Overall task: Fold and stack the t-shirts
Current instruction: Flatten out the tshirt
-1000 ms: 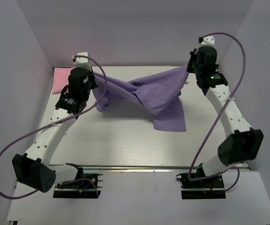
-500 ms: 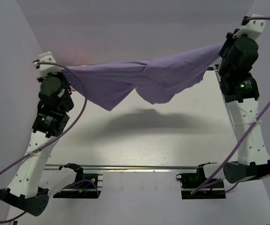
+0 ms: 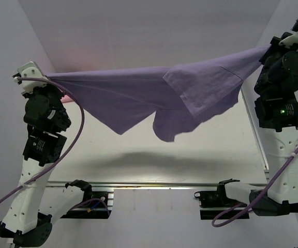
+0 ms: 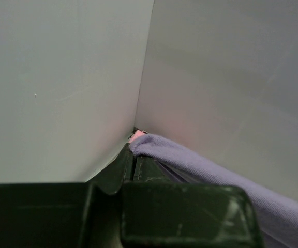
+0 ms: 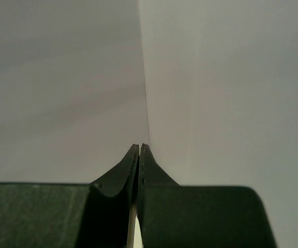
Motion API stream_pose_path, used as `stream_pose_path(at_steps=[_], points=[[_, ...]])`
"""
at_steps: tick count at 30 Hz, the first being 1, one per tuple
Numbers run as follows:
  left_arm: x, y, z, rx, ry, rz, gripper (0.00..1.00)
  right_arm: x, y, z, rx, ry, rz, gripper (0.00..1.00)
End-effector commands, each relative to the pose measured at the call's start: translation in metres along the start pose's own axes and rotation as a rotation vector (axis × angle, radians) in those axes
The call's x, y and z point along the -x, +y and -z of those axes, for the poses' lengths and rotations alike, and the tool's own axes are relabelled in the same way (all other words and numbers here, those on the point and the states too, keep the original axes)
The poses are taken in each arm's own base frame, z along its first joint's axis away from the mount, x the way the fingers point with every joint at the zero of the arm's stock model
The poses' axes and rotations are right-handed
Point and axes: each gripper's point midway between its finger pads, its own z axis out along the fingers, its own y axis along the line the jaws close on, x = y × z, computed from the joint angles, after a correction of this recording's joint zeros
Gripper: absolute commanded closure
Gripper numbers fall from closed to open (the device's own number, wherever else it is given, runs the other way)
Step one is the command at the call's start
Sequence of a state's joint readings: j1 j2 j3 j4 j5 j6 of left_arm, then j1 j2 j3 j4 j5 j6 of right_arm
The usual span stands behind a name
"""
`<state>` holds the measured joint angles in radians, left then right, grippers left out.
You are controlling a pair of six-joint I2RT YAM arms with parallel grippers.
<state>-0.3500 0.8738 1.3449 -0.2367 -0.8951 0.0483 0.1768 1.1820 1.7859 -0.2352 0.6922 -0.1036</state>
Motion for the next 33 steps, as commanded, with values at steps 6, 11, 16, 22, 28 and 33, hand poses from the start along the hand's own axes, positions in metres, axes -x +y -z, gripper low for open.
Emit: stream_pose_path(at_steps=[6,11,16,22,28,33], points=[[-0.109,-0.068,-0.024,-0.135,0.213,-0.070,1.00,-0.114,0.042,-0.042,0.014,0.192,0.019,1.00],[-0.280,-0.117,-0.032,-0.264,0.575,-0.234,1.00,-0.303,0.101,-0.061,0.158,0.554,0.084,1.00],[-0.425,-0.131,-0.040,-0.269,0.901,-0.328,1.00,-0.464,0.146,-0.063,0.263,0.875,0.145,1.00],[-0.492,-0.142,-0.049,-0.301,1.045,-0.328,1.00,-0.519,0.167,-0.082,0.264,0.981,0.185,1.00],[-0.497,-0.148,-0.049,-0.348,1.055,-0.300,1.00,-0.497,0.184,-0.080,0.372,0.962,0.146,0.10],[-0.483,-0.153,-0.049,-0.373,1.041,-0.276,1.00,-0.477,0.177,-0.053,0.415,0.998,0.124,0.10]])
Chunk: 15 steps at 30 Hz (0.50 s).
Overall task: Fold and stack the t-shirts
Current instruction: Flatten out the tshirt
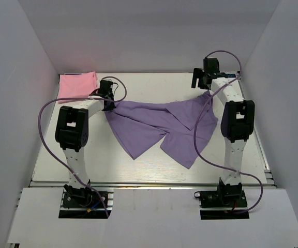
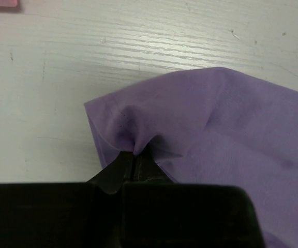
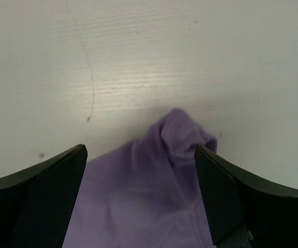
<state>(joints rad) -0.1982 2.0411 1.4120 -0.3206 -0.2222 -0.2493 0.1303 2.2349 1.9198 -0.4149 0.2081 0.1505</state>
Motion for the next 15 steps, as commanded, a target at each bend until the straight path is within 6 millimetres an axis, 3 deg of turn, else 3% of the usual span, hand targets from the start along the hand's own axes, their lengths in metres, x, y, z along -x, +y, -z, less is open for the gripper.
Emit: stream_pose_path(at_steps=[1,2,3,4,5,7,8,9,10,12,15], points=[[0.018,-0.010,0.023,-0.063,-0.037,0.015,0.99,0.032,0.009,0.065,0.079,-0.086,-0.019,0.10],[0.017,-0.010,0.025,-0.063,-0.037,0.015,0.97,0.017,0.009,0.067,0.083,-0.057,-0.011,0.10],[0.017,-0.009,0.029,-0.063,-0.034,0.014,0.85,0.006,0.014,0.081,0.122,-0.037,-0.006,0.10],[0.025,-0.009,0.036,-0.069,-0.055,0.028,0.82,-0.001,0.017,0.086,0.130,-0.024,-0.019,0.10],[0.020,-0.010,0.039,-0.078,-0.045,0.026,0.51,-0.005,0.019,0.111,0.152,-0.041,-0.017,0.10],[0.020,-0.008,0.047,-0.080,-0.049,0.036,0.25,-0.056,0.020,0.112,0.150,0.052,-0.024,0.10],[0.022,-0.007,0.056,-0.084,-0.063,0.050,0.09,-0.052,0.022,0.130,0.165,0.022,-0.024,0.10],[0.024,-0.003,0.060,-0.066,-0.076,0.052,0.00,-0.055,0.031,0.146,0.184,0.006,-0.018,0.10],[0.025,-0.002,0.065,-0.068,-0.083,0.063,0.00,-0.093,0.027,0.142,0.174,0.082,-0.007,0.10],[0.027,0.006,0.079,-0.047,-0.110,0.069,0.00,-0.096,0.034,0.170,0.191,0.054,0.002,0.10],[0.023,0.013,0.089,-0.025,-0.116,0.070,0.00,-0.138,0.037,0.188,0.215,0.108,0.016,0.10]])
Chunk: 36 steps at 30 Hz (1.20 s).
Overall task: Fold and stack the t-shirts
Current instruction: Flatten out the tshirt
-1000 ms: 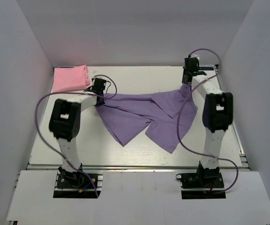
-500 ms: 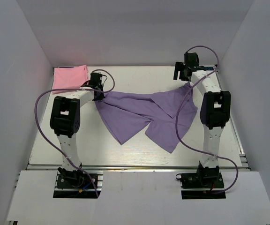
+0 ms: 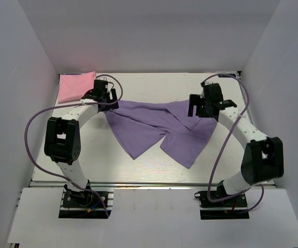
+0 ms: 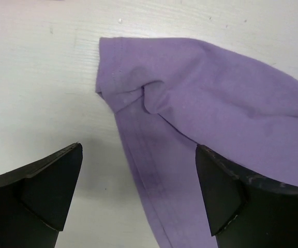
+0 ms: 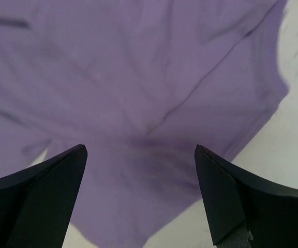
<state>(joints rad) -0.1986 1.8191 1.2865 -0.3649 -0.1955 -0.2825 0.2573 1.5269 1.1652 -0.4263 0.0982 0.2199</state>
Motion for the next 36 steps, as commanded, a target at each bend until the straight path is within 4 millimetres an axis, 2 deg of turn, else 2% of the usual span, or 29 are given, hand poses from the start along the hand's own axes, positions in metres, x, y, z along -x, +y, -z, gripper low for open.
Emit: stream_pose_path(at_steps=[1,2,4,5,7,8,11,12,14,15,18,20,21,22,24,27,31,32,33,34,36], points=[[0.020,0.007,0.036,0.012,-0.079,0.026,0.00,-0.034,0.022,0.021,0.071,0.041,0.011,0.10],[0.015,0.010,0.037,0.023,-0.075,0.025,0.00,-0.055,0.020,0.027,0.071,0.082,0.018,0.10],[0.012,0.017,0.042,0.052,-0.081,0.025,0.00,-0.067,0.032,0.039,0.104,0.090,0.048,0.10],[0.009,0.020,0.042,0.062,-0.085,0.017,0.00,-0.086,0.031,0.046,0.110,0.133,0.056,0.10],[0.006,0.026,0.041,0.072,-0.077,0.013,0.00,-0.102,0.041,0.052,0.145,0.164,0.056,0.10],[0.010,0.029,0.039,0.069,-0.087,0.025,0.00,-0.124,0.053,0.057,0.221,0.214,0.064,0.10],[0.004,0.033,0.028,0.049,-0.063,0.040,0.00,-0.151,0.072,0.065,0.305,0.269,0.062,0.10],[0.004,0.033,0.022,0.036,-0.072,0.049,0.00,-0.162,0.071,0.066,0.299,0.299,0.055,0.10],[0.001,0.031,0.010,0.013,-0.063,0.046,0.02,-0.171,0.067,0.066,0.276,0.313,0.060,0.10],[0.002,0.033,0.005,0.008,-0.067,0.053,0.06,-0.180,0.065,0.066,0.257,0.335,0.063,0.10],[0.006,0.024,-0.013,-0.041,-0.057,0.046,0.17,-0.190,0.062,0.067,0.234,0.361,0.057,0.10],[0.009,0.018,-0.021,-0.065,-0.055,0.036,0.19,-0.194,0.062,0.069,0.233,0.365,0.040,0.10],[-0.002,0.021,-0.031,-0.065,-0.022,0.039,0.21,-0.196,0.061,0.068,0.229,0.365,0.039,0.10],[0.006,0.019,-0.033,-0.068,-0.033,0.041,0.24,-0.200,0.058,0.067,0.217,0.369,0.033,0.10],[0.002,0.017,-0.039,-0.075,-0.019,0.039,0.25,-0.201,0.056,0.067,0.201,0.363,0.015,0.10],[0.011,0.021,-0.042,-0.064,-0.038,0.048,0.31,-0.201,0.055,0.067,0.192,0.359,0.012,0.10],[0.010,0.025,-0.053,-0.057,-0.038,0.054,0.37,-0.200,0.056,0.068,0.195,0.361,0.006,0.10],[0.015,0.024,-0.053,-0.058,-0.039,0.054,0.39,-0.201,0.056,0.068,0.193,0.365,0.005,0.10],[0.010,0.022,-0.057,-0.068,-0.023,0.053,0.39,-0.202,0.055,0.068,0.192,0.369,0.011,0.10],[0.014,0.021,-0.056,-0.070,-0.031,0.054,0.48,-0.202,0.054,0.068,0.183,0.371,0.007,0.10],[0.014,0.019,-0.056,-0.079,-0.030,0.053,0.59,-0.204,0.053,0.069,0.178,0.379,0.003,0.10]])
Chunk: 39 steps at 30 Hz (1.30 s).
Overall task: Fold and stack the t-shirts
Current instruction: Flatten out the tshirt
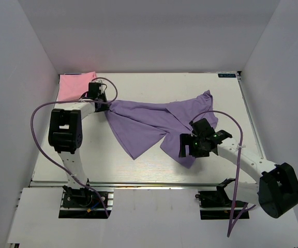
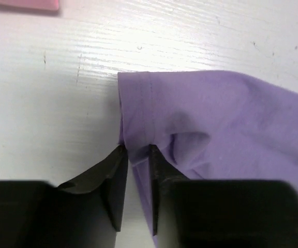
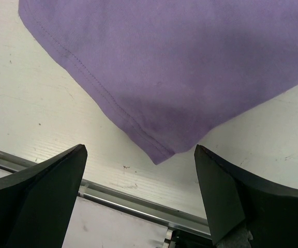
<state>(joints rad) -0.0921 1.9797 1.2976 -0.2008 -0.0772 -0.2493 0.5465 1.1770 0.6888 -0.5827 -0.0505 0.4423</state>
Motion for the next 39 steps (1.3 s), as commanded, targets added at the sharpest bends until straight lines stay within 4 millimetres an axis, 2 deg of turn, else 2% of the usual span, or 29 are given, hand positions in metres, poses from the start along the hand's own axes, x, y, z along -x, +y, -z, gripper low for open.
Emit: stream_pose_path(at_steps=[1,3,4,5,8,10,11,14,15,16,18,19,20,21,24,27,29,31,33,35,36,39], points=[[0.019,-0.005,0.003,-0.033,-0.038,0.005,0.70,-0.003,-0.001,0.003,-0.013,0.004,-0.012,0.10],[0.022,-0.006,0.006,-0.036,-0.048,0.005,0.83,-0.004,-0.002,0.003,-0.018,0.009,-0.017,0.10],[0.022,-0.006,0.006,-0.036,-0.048,0.005,0.95,-0.004,-0.002,0.002,-0.017,0.009,-0.022,0.10],[0.021,-0.006,0.009,-0.036,-0.048,0.005,0.99,-0.005,-0.002,0.001,-0.018,0.012,-0.024,0.10],[0.024,-0.006,0.008,-0.038,-0.057,-0.003,1.00,-0.008,-0.003,0.001,-0.018,0.019,-0.023,0.10],[0.018,-0.009,0.011,-0.064,-0.043,-0.015,1.00,-0.012,-0.001,0.000,-0.007,0.033,-0.016,0.10],[0.024,-0.015,0.016,-0.097,-0.059,-0.015,1.00,-0.012,0.001,0.001,0.001,0.034,-0.002,0.10],[0.017,-0.022,0.027,-0.145,-0.056,-0.017,1.00,-0.020,0.009,0.001,0.014,0.074,0.036,0.10],[0.024,-0.023,0.037,-0.152,-0.078,-0.007,1.00,-0.020,0.012,0.002,0.017,0.074,0.052,0.10],[0.018,-0.023,0.040,-0.159,-0.069,-0.007,1.00,-0.022,0.012,0.000,0.009,0.084,0.062,0.10],[0.018,-0.023,0.048,-0.161,-0.077,0.002,1.00,-0.025,0.015,-0.002,-0.006,0.094,0.097,0.11],[0.025,-0.026,0.056,-0.176,-0.097,0.002,1.00,-0.026,0.011,-0.006,-0.035,0.108,0.100,0.11],[0.020,-0.024,0.058,-0.172,-0.081,0.002,1.00,-0.029,0.013,-0.008,-0.043,0.116,0.118,0.11],[0.017,-0.025,0.062,-0.181,-0.066,0.001,1.00,-0.021,0.006,-0.010,-0.103,0.081,0.118,0.11],[0.019,-0.032,0.073,-0.223,-0.065,-0.001,1.00,-0.012,0.002,-0.019,-0.171,0.047,0.121,0.13],[0.023,-0.034,0.081,-0.235,-0.075,-0.002,1.00,-0.007,0.001,-0.026,-0.187,0.026,0.117,0.16],[0.019,-0.035,0.082,-0.242,-0.060,-0.003,1.00,-0.013,-0.003,-0.032,-0.202,0.044,0.106,0.19],[0.020,-0.037,0.087,-0.252,-0.060,-0.003,1.00,-0.016,-0.007,-0.038,-0.220,0.046,0.101,0.24],[0.023,-0.040,0.091,-0.268,-0.068,-0.005,1.00,-0.017,-0.008,-0.041,-0.226,0.046,0.086,0.37],[0.023,-0.042,0.097,-0.282,-0.074,-0.006,1.00,-0.018,-0.010,-0.044,-0.237,0.049,0.081,0.59],[0.023,-0.043,0.097,-0.292,-0.072,-0.007,1.00,-0.018,-0.009,-0.043,-0.230,0.044,0.076,0.74],[0.028,-0.048,0.106,-0.317,-0.086,-0.001,1.00,-0.009,-0.005,-0.035,-0.224,0.002,0.063,1.00]])
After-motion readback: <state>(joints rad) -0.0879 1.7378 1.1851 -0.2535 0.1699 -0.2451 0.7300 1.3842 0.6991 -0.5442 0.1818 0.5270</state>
